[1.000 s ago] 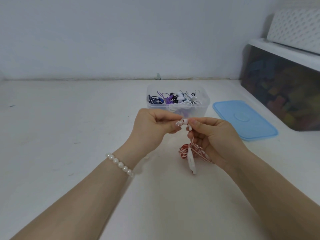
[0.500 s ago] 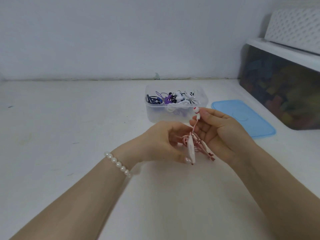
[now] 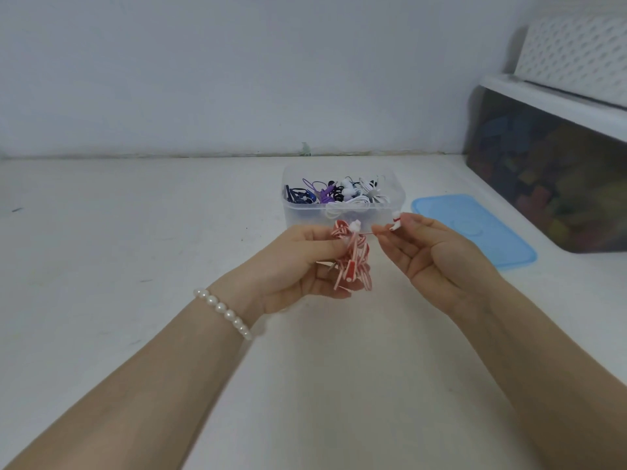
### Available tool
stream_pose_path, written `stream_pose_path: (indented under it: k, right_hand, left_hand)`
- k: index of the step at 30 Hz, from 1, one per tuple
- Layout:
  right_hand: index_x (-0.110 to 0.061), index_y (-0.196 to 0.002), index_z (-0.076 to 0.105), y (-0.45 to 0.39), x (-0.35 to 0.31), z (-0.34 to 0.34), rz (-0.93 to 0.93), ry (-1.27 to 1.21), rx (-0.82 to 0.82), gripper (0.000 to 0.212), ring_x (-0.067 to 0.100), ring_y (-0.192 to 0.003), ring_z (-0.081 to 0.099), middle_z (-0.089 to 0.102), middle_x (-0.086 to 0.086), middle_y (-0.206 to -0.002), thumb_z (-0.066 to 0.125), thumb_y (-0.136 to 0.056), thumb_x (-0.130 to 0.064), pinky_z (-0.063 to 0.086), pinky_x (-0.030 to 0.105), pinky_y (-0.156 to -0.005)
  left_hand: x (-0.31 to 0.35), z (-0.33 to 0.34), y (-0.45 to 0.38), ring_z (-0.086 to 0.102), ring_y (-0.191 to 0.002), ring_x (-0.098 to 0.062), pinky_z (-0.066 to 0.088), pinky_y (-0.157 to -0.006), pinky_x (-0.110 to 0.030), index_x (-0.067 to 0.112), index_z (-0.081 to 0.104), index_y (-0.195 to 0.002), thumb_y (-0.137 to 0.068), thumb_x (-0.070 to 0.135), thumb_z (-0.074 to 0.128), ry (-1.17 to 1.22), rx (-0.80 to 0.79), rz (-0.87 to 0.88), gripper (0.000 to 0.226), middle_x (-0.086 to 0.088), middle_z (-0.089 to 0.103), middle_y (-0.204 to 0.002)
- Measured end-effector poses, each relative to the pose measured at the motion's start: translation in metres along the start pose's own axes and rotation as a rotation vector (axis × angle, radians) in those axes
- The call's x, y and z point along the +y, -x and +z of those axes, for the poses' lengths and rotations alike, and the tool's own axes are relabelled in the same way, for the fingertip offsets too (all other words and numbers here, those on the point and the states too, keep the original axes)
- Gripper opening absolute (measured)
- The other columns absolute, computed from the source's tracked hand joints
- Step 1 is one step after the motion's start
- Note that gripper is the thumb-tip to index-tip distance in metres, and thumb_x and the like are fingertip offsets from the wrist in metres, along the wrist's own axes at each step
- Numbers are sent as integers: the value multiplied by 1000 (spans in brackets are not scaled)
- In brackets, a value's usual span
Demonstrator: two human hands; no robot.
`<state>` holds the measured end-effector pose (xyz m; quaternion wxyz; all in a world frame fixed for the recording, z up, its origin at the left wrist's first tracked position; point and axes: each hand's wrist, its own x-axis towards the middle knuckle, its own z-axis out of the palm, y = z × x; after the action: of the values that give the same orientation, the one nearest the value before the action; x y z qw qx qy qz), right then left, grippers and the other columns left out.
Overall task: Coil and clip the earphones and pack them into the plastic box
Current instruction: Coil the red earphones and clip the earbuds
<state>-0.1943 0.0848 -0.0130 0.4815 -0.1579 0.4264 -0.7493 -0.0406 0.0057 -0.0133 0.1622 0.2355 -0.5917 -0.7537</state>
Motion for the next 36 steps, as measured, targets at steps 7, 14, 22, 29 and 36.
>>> stream_pose_path:
  k: [7, 14, 22, 29, 36]
  right_hand:
    - [-2, -83, 53, -2, 1, -2, -6, -3, 25, 10, 21, -63, 71, 67, 13, -64, 47, -91, 1, 56, 25, -55]
    - [-4, -84, 52, -4, -2, -5, -61, -74, 52, 15, 18, -62, 70, 69, 9, -61, 41, -94, -1, 56, 23, -55]
    - [-4, -88, 51, -10, -1, -9, -72, -87, 92, 11, 17, -55, 69, 64, 7, -54, 42, -94, -2, 54, 23, -50]
    - [-3, -95, 54, -8, -2, -10, -79, 114, 131, 6, 14, -50, 64, 56, 9, -70, 49, -91, -4, 53, 22, -49]
    - [-8, -78, 60, -3, 2, -6, -70, 534, 126, 7, 16, -59, 62, 61, 7, -70, 61, -83, -2, 50, 25, -56]
  left_hand:
    - [1, 3, 2, 68, -56, -19, 55, -51, -26, 5, 63, -88, -92, 15, 46, 80, 0, -86, 20, -13, 69, -75]
    - [0, 2, 0, 63, -72, -20, 54, -62, -30, 16, 63, -105, -91, 18, 44, 178, 8, -117, 24, -9, 63, -96]
    - [-1, 2, 0, 63, -70, -22, 57, -64, -28, 9, 57, -112, -80, -21, 45, 119, 57, -34, 45, -17, 62, -90]
    - [1, -6, -2, 66, -57, -14, 57, -59, -22, -1, 62, -85, -76, -16, 57, 117, 339, 123, 18, -9, 67, -65]
    - [8, -8, 1, 68, -63, -17, 58, -67, -23, -7, 65, -84, -78, -20, 49, 202, 309, 118, 21, -12, 69, -69]
